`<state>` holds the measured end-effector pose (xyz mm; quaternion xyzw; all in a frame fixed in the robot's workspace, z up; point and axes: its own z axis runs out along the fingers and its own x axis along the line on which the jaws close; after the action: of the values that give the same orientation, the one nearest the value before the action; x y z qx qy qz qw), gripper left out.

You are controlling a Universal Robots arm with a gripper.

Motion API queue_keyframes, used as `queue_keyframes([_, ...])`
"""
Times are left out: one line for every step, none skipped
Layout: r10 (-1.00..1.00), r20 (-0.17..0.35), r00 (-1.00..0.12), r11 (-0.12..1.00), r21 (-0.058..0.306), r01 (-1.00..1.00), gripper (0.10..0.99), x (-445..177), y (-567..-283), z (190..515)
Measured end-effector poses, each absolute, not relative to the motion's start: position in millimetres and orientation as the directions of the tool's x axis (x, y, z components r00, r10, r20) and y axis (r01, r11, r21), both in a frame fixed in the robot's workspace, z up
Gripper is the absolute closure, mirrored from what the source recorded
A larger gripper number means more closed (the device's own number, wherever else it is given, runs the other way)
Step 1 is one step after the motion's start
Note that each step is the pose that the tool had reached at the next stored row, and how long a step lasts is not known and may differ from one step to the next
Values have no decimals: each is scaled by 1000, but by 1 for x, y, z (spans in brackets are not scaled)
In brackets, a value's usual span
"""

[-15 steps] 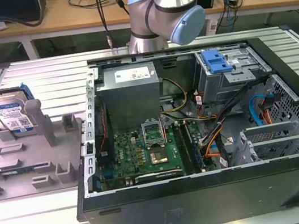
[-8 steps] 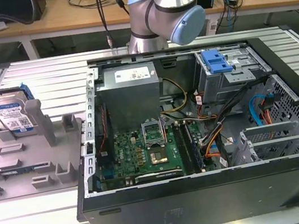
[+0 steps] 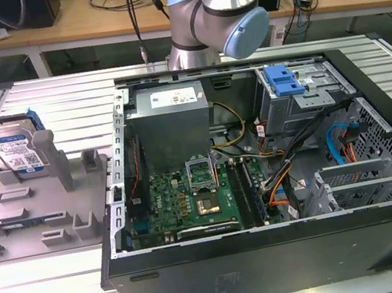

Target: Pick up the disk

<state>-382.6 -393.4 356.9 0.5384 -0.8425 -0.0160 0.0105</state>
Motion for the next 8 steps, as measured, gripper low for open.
queue_keyframes([-922, 1, -387, 386, 38, -922, 545, -383, -393, 357])
queue_keyframes([-935, 1, -354, 353, 38, -935, 545, -383, -393, 357])
queue_keyframes([-942, 0, -336, 336, 38, -941, 545, -383, -393, 357])
queue_keyframes([-951, 1, -309, 309, 38, -950, 545, -383, -393, 357])
queue_keyframes([-957, 0, -290, 290, 38, -956, 545, -383, -393, 357])
queue_keyframes([-962, 0, -272, 272, 38, -962, 545, -383, -393, 357])
queue_keyframes([-974, 0, -226, 226, 38, -973, 545, -383, -393, 357])
queue_keyframes([-978, 0, -207, 206, 38, -978, 545, -382, -393, 357])
